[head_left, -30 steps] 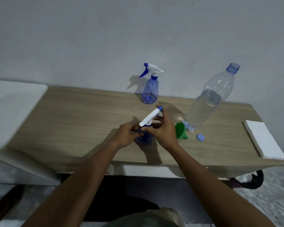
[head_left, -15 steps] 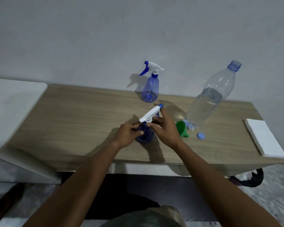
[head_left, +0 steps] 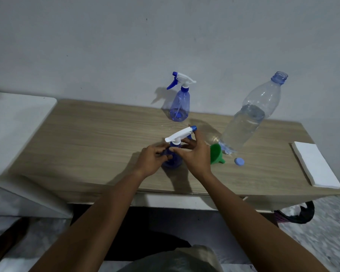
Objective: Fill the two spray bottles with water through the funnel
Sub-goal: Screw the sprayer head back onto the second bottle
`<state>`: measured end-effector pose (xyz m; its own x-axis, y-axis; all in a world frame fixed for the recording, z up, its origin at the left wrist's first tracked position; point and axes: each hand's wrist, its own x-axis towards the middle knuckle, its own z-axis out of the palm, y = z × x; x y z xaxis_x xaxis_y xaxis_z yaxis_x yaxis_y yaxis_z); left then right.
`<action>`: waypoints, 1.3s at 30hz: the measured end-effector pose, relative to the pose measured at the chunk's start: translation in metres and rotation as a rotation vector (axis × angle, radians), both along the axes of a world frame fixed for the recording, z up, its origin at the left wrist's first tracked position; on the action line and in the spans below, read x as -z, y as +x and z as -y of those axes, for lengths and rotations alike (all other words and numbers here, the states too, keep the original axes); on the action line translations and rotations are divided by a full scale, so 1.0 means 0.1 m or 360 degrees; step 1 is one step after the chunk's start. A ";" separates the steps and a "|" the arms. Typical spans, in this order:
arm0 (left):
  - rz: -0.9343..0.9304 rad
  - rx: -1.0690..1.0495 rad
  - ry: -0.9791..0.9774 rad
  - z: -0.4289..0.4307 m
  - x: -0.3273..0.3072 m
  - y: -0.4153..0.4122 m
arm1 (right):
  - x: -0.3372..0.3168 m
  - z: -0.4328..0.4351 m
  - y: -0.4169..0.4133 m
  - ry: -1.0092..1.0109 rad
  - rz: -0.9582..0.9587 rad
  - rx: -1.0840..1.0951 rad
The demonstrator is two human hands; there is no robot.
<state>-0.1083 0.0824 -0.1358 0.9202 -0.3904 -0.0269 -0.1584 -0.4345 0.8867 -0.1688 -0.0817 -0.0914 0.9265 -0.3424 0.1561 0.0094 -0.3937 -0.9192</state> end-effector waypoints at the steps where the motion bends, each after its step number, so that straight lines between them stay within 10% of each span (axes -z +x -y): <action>1: 0.0011 0.0003 0.0004 0.00 0.01 0.00 | 0.02 0.03 -0.01 0.0085 -0.0018 -0.0053; 9: 0.0022 -0.0003 0.0039 0.00 0.01 0.01 | -0.05 0.06 -0.01 0.0605 -0.0117 -0.0391; 17: 0.0070 -0.0013 0.0018 0.00 -0.02 -0.02 | 0.01 -0.03 0.08 0.0363 -0.0080 -0.0032; 39: 0.0018 -0.0057 0.0076 0.00 -0.06 -0.04 | -0.06 0.16 0.12 0.0440 -0.0164 -0.0364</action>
